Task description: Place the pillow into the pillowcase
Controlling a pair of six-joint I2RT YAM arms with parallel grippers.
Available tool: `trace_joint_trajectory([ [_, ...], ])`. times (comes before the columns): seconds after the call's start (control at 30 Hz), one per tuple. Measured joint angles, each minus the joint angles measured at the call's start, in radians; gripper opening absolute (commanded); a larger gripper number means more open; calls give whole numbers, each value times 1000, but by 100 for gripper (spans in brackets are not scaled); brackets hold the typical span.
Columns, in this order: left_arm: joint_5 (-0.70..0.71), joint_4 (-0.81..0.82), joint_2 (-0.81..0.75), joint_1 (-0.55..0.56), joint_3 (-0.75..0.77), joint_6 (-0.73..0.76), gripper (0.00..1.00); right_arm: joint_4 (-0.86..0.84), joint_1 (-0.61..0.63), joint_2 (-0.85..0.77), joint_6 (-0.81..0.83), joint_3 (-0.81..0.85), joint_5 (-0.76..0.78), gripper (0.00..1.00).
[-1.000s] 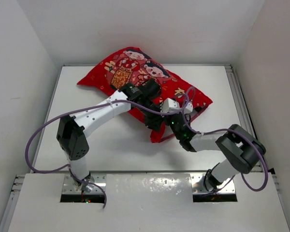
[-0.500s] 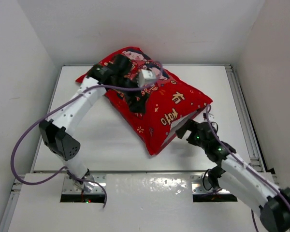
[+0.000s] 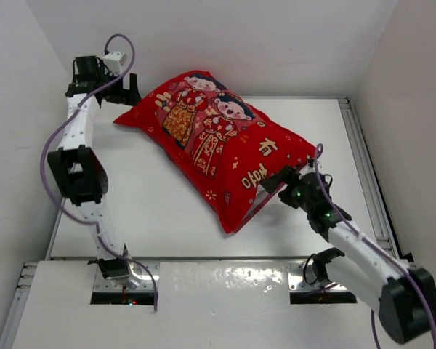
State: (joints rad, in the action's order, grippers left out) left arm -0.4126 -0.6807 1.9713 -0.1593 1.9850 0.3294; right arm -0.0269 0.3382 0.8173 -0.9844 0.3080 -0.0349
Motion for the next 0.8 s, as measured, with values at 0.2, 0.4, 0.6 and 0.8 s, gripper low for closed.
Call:
trace_joint_trajectory([
  [0.2,-17,174,260,-7,75,-37,100,-236,1,339,-61,50,-12,77],
  [0.4,-100,249,309,18,-101,6,1,-171,-43,610,-5,319,-85,14],
  [0.6,-142,239,177,5,-370,138,0,116,-117,831,154,751,-135,36],
  [0.8,-91,171,-223,-55,-713,248,0,197,-169,863,239,910,-148,93],
])
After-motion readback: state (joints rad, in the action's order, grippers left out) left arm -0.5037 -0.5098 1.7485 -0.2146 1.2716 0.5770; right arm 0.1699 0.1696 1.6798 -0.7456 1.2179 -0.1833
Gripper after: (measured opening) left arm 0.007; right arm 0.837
